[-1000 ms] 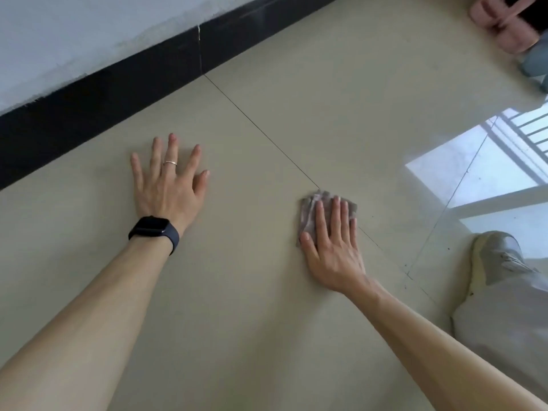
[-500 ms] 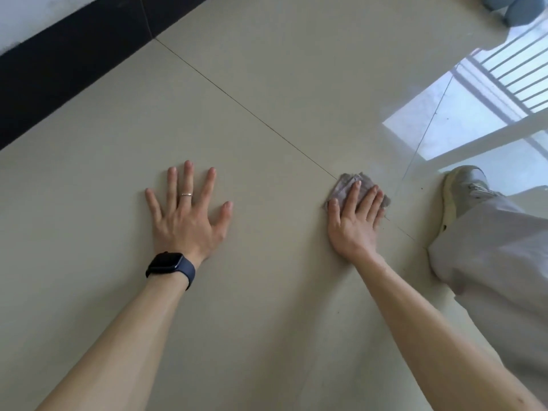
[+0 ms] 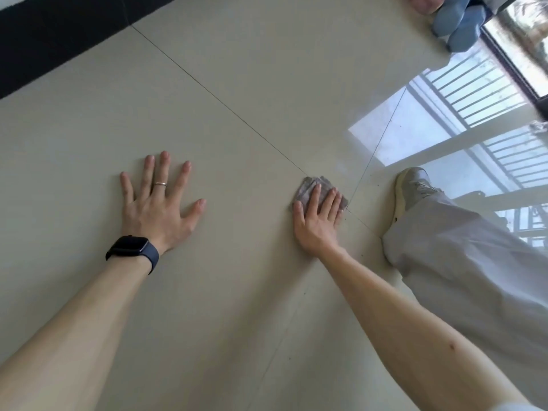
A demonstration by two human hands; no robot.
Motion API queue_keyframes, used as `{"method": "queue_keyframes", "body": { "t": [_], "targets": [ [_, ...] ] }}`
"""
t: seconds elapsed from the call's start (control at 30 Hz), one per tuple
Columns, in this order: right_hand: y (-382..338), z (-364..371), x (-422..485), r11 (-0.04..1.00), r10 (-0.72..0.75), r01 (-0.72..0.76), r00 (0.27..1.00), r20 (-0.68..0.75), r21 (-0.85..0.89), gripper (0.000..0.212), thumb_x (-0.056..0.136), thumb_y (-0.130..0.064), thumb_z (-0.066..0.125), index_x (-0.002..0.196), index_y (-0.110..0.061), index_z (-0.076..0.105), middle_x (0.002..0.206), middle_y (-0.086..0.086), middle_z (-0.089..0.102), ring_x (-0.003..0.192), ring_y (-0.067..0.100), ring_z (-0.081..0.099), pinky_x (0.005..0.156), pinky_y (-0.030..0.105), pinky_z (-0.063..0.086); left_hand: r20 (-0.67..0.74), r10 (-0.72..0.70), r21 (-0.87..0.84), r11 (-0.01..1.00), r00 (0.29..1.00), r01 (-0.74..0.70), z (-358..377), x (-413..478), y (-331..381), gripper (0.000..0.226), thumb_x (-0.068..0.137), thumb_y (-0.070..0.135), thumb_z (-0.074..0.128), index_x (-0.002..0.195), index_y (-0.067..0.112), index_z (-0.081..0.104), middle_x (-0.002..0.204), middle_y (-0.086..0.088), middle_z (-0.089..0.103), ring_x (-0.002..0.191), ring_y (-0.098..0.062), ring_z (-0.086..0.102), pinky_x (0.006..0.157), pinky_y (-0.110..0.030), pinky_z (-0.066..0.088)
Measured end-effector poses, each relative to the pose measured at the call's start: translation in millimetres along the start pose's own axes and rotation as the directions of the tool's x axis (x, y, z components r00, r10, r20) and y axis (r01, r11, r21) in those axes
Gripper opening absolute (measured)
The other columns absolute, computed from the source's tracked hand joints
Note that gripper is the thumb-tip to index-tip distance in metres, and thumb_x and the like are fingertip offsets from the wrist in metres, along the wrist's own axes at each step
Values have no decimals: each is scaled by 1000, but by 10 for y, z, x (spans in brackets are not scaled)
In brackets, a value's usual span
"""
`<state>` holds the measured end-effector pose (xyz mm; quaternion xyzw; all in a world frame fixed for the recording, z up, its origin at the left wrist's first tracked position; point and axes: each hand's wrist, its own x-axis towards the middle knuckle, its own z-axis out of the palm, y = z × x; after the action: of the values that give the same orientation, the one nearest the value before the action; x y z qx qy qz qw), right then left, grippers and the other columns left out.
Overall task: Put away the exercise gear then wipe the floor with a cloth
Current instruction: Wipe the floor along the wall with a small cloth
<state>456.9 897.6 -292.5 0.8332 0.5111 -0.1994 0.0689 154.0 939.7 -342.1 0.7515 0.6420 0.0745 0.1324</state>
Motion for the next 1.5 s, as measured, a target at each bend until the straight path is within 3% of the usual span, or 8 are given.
{"method": "queue_keyframes", "body": {
  "t": [0.23, 0.33, 0.5, 0.7, 0.93, 1.13, 1.37, 1.5],
  "targets": [
    [-128, 354, -820, 731, -628, 647, 762, 159, -217, 72, 100, -62, 19, 158, -30, -8, 164, 10, -20, 150, 22, -24, 123, 42, -11, 36, 23, -21, 1000, 999, -22, -64, -8, 9, 78, 89, 67, 26, 158, 32, 17, 167, -8, 5, 153, -28, 2, 118, -58, -3],
    [-214, 144, -220, 832, -518, 516, 854, 51, -203, 69, 101, -61, 19, 158, -33, -7, 165, 4, -20, 150, 16, -26, 123, 40, -10, 47, 52, 14, 999, 998, -52, -204, -91, -281, 74, 90, 67, 19, 157, 36, 20, 166, 0, 8, 153, -21, 5, 121, -53, 1],
    [-1090, 149, 317, 994, -106, 107, 990, -91, 2, 74, 99, -61, 17, 158, -25, -11, 164, 16, -21, 150, 28, -25, 121, 49, -14, 8, -352, 68, 934, 936, 351, -577, -533, -1438, 77, 88, 78, 12, 156, 45, 2, 167, 2, -2, 153, -25, -2, 117, -61, -1],
    [-1525, -21, 404, 617, -746, 757, 650, 147, -216, 68, 98, -66, 15, 156, -40, -10, 165, 0, -21, 149, 14, -25, 123, 40, -10, 55, -383, 75, 922, 922, 379, -668, -543, -1498, 75, 86, 79, 14, 153, 51, -1, 166, 9, -7, 153, -20, -2, 118, -60, 1],
    [-2579, -96, 1076, 968, -249, 249, 967, -49, -6, 74, 99, -61, 20, 158, -28, -9, 164, 16, -20, 150, 29, -24, 120, 51, -15, 4, -383, 35, 923, 924, 383, -653, -545, -1526, 72, 86, 74, 28, 153, 51, 12, 166, 14, -2, 153, -16, 2, 120, -59, 6],
    [-2916, 39, 668, 414, -871, 881, 456, 184, -227, 68, 100, -65, 13, 155, -39, -15, 165, 1, -22, 149, 16, -26, 122, 45, -11, -9, -376, 69, 924, 927, 376, -655, -550, -1535, 69, 90, 70, 23, 155, 48, 11, 166, 13, -4, 153, -16, 0, 120, -58, 4],
    [-3422, -303, 1705, 865, -482, 476, 876, 0, -161, 75, 100, -60, 17, 159, -20, -6, 164, 20, -16, 151, 33, -19, 122, 49, -12, -20, -353, 78, 932, 935, 353, -629, -565, -1558, 70, 90, 68, 27, 155, 46, 14, 167, 10, 1, 154, -18, 3, 119, -60, 6],
    [-3983, -168, 1511, 901, -431, 428, 902, -19, -68, 76, 102, -53, 18, 158, -8, -4, 163, 25, -14, 151, 36, -16, 122, 51, -10, -12, -347, 109, 932, 938, 347, -639, -548, -1577, 71, 90, 69, 26, 155, 46, 12, 167, 10, -2, 154, -19, 1, 120, -60, 5]
  ]
}}
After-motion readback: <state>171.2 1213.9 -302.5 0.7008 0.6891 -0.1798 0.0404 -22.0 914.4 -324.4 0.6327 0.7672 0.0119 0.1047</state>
